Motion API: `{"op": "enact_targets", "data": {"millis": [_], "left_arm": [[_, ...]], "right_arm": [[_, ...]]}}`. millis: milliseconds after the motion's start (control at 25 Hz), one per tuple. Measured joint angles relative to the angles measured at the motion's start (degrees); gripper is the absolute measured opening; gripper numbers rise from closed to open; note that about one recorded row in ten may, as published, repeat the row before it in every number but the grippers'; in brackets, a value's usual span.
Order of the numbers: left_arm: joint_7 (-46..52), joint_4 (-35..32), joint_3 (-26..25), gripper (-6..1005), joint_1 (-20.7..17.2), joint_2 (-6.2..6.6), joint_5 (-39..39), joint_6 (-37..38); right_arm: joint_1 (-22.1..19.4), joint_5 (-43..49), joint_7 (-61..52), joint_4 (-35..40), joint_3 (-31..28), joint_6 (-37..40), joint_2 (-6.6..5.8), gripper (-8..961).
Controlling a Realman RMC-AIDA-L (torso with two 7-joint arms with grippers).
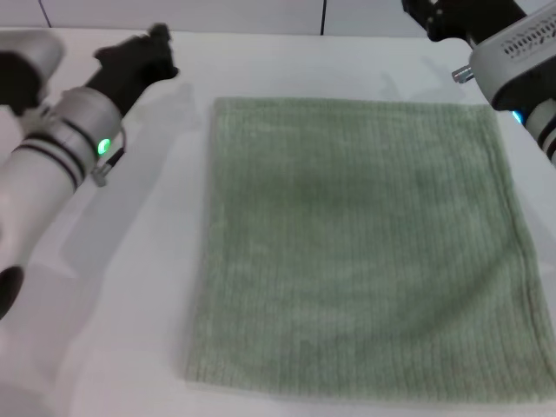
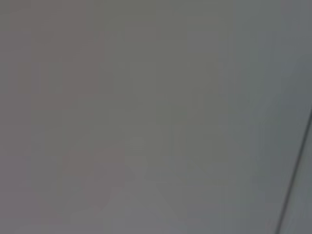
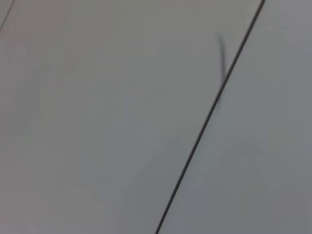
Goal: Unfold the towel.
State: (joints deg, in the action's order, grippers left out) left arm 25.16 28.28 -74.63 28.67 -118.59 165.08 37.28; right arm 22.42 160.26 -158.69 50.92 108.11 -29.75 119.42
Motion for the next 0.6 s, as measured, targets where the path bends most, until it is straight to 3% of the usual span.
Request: {"op": "enact_targets", "data": {"millis": [120, 320, 600], "left_arm": [[0.0, -7.4, -2.4, 23, 0.0, -0.11, -0.1, 12.6], [-0.9, -11.3, -3.8, 23, -0.2, 0.01, -0.1, 18.1], [-2.4, -12.5, -5.3, 23, -0.5, -0.13, -0.1, 17.5]], "right_arm": [[3.7, -6.3, -0.4, -9.3, 2.2, -11.1, -0.05, 761], [6.7, -8.2, -3.7, -18.6, 2.9, -20.3, -0.18, 761], [7.1, -8.0, -4.9, -19.7, 2.9, -21.2, -0.37, 761]]}}
